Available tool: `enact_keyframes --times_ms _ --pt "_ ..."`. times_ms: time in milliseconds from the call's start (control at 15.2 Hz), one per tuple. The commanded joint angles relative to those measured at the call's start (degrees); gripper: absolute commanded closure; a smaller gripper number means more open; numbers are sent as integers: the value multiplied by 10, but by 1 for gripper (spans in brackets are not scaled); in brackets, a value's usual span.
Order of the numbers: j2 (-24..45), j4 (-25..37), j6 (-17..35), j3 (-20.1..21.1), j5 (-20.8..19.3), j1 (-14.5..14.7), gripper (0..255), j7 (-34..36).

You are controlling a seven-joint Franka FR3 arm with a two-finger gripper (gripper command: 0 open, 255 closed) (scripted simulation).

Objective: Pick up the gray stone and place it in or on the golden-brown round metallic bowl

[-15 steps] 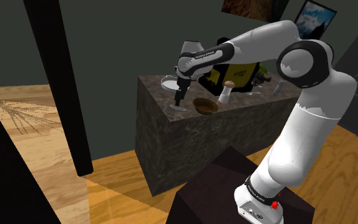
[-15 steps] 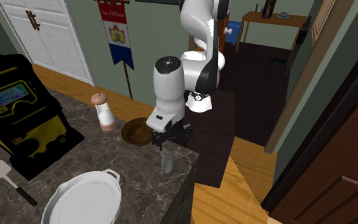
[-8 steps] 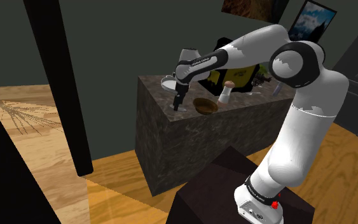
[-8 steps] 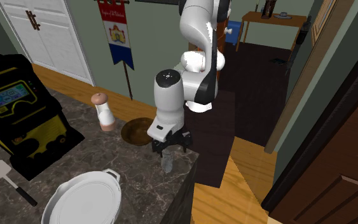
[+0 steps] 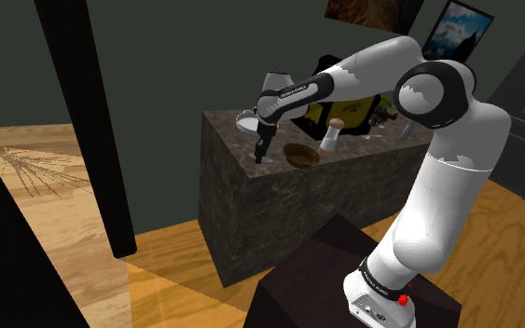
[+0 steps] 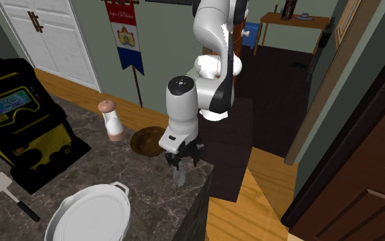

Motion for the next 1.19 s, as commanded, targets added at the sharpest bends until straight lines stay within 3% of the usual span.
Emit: enact_keyframes --times_ms 0,528,594,792,1122 --pt "0 0 0 0 0 0 255 0" --pt "0 0 0 0 0 0 255 0" --pt "0 0 0 0 0 0 0 0" --pt "41 82 -49 -18 -9 3 0 110" --pt "59 65 -15 -17 -4 2 0 107"
